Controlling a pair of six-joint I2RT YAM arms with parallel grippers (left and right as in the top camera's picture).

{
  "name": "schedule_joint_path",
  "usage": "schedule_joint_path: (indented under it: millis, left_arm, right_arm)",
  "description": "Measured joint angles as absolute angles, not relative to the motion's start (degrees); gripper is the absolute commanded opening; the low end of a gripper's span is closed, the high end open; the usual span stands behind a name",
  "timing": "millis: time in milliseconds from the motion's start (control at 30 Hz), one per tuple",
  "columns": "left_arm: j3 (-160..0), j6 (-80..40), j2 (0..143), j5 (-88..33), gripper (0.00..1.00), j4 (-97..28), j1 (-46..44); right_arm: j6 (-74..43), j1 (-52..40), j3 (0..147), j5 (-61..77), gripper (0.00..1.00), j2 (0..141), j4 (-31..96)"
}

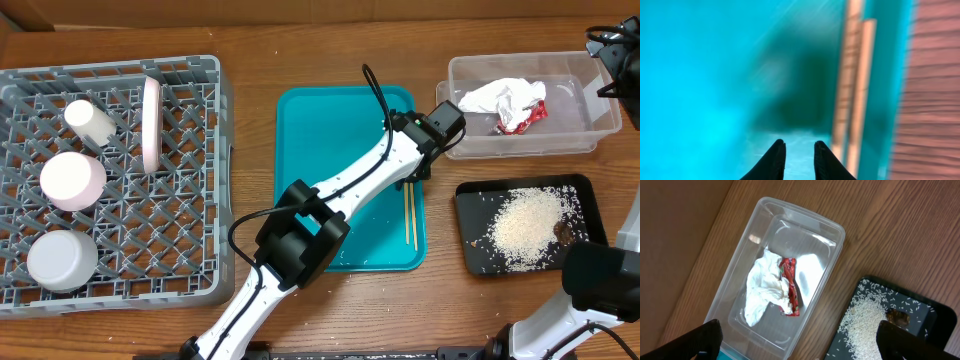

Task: Sort waste into correct bins and load items into the dishwasher
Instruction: 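Lower the left gripper onto a wooden chopstick and grasp it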

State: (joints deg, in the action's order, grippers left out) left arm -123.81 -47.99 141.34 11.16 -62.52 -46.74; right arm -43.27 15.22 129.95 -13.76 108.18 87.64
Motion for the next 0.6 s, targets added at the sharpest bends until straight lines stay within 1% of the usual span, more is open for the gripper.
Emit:
schedule_joint_path:
  millis: [200, 600]
  left_arm:
    - [-125.29, -45.76, 141.12, 6.9, 0.28, -60.53, -46.81]
    - [-119.15, -44.71, 140.46, 6.87, 0.29, -57.19, -46.81]
  right_arm:
    - [-43.27, 15.22, 129.95, -13.76, 1.0, 108.18, 87.68]
    - [-43.27, 15.22, 129.95, -13.78, 1.0, 108.18, 87.68]
